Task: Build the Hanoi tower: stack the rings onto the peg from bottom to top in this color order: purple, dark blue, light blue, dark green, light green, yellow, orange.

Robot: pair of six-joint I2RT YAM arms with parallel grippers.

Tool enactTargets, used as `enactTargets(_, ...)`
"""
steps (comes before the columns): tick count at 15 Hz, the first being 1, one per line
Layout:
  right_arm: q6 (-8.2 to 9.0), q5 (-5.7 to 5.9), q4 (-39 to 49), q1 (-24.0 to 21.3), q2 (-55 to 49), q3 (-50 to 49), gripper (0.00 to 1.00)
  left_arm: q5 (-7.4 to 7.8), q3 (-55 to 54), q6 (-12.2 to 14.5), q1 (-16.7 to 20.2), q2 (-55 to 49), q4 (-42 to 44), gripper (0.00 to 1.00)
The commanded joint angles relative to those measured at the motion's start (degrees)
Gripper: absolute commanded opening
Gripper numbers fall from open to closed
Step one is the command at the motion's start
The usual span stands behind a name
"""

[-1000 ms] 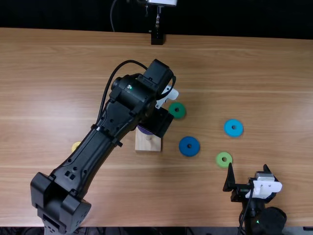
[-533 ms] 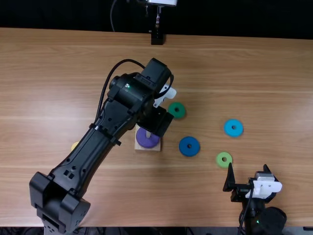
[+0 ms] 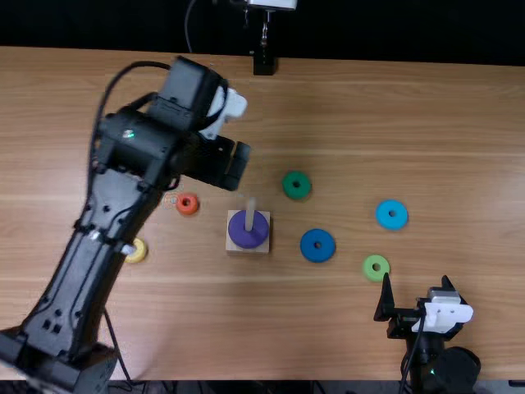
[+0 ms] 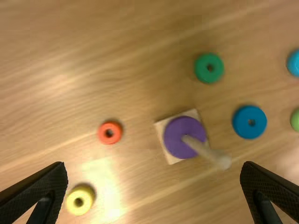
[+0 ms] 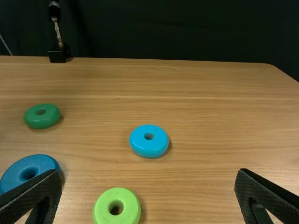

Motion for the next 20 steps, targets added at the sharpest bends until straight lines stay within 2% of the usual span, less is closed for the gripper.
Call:
enactTargets(1,0.06,1.16,-3.7,-0.4,-0.7,-3.8,1.00,-3.21,-5.9,-0.6,2.5,-6.0,2.2,1.00)
enactTargets(2,0.06,1.16,-3.8,-0.4,-0.7,-3.8,1.00,-5.96,-11.3,-0.5,3.7,-9.9,8.4,1.00)
enactTargets(3,0.06,1.16,-3.7,-0.4,-0.7,-3.8,1.00,-7.85,-18.0,-0.4,5.0,-14.8,15.1,1.00)
enactTargets(4,0.06,1.16,-3.8,-0.4,-0.7,-3.8,1.00,-8.80,-24.7,-0.5,6.2,-19.3,20.9,1.00)
enactTargets(5,0.06,1.16,-3.7,-0.4,-0.7,-3.8,1.00,-9.12,-31.1,-0.5,7.9,-23.9,27.4,1.00)
enactTargets(8,0.06,1.16,-3.8,-0.4,-0.7,-3.8,1.00,-9.12,-49.5,-0.7,11.7,-36.7,45.0,1.00)
enactTargets(10,0.06,1.16,-3.7,-0.4,-0.7,-3.8,1.00,-9.12,-59.6,-0.7,12.8,-44.1,50.1,1.00)
enactTargets(17,0.06,1.16,-3.7,-0.4,-0.7,-3.8,1.00,-8.70,-84.6,-0.1,13.7,-66.0,50.8,1.00)
enactTargets(20,0.06,1.16,-3.7,-0.4,-0.7,-3.8,1.00,-8.91,-94.8,-0.4,16.7,-76.6,54.0,1.00)
